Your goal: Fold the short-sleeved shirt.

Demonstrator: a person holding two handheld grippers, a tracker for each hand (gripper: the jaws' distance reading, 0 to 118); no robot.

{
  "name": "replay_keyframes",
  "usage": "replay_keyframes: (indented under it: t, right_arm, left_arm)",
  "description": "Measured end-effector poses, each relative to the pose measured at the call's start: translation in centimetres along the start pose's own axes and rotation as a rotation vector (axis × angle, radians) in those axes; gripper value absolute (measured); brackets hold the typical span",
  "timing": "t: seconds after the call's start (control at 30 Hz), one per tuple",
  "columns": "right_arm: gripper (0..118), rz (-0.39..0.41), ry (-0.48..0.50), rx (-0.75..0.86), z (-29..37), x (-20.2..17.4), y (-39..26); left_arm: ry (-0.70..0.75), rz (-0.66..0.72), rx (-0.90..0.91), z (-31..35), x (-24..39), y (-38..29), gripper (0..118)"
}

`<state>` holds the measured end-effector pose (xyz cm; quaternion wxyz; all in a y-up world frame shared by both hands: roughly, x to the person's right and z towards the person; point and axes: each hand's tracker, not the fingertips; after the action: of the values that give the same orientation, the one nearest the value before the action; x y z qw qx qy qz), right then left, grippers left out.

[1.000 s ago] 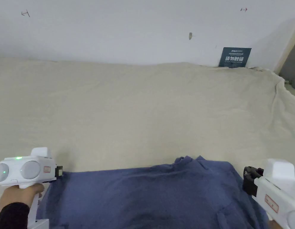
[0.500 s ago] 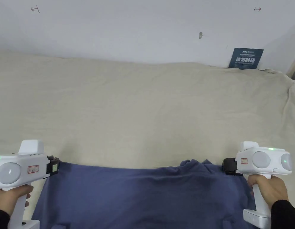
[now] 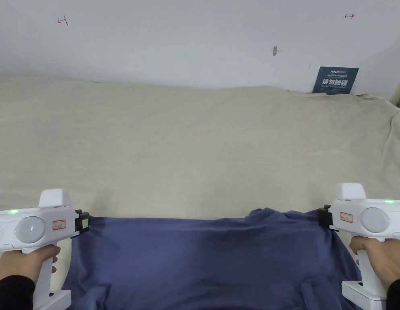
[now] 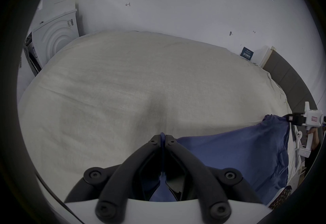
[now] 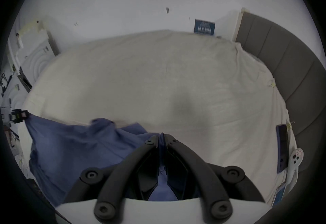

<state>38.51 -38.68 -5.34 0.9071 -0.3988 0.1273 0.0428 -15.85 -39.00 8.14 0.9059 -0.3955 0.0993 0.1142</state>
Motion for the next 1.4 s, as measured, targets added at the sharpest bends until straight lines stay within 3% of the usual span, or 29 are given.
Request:
replay_keyframes:
  t: [0.3, 0.57, 0.77, 0.9, 1.03, 1.3, 1.37, 1.4]
  right_arm:
    - [4, -0.047, 0.090, 0.173, 13.2, 2.1, -5.0]
    - [4, -0.095, 0.122, 0.188, 19.2, 3.0, -13.2]
    - [4, -0.165, 0.114, 0.105, 19.0, 2.4, -19.9]
    - [4, -0.171, 0.046, 0.035, 17.2, 2.2, -24.0]
    - [4, -0.227, 0.010, -0.023, 15.5, 2.2, -26.9]
    - [4, -0.210, -0.063, -0.071, 13.6, 1.2, -28.2]
    - [6, -0.213, -0.069, -0.066, 14.1, 0.9, -27.8]
    - [9, -0.212, -0.073, -0.057, 14.7, 0.7, -27.5]
  left_arm:
    - [0.004, 0.018, 0.045, 7.1, -1.0, -2.8, 0]
    - [-0.015, -0.007, 0.034, 12.3, -1.8, -8.7, 0]
    - [-0.003, 0.002, -0.047, 12.1, -2.5, -14.3, 0]
    - [0.010, 0.018, -0.083, 11.3, -2.8, -17.6, 0]
    - [0.033, -0.004, -0.118, 9.3, -3.4, -19.8, 0]
    - [0.070, -0.047, -0.144, 8.3, -3.3, -20.8, 0]
    - [0.077, -0.042, -0.153, 8.4, -3.1, -20.5, 3]
    - [0.064, -0.025, -0.161, 8.7, -3.1, -20.2, 12]
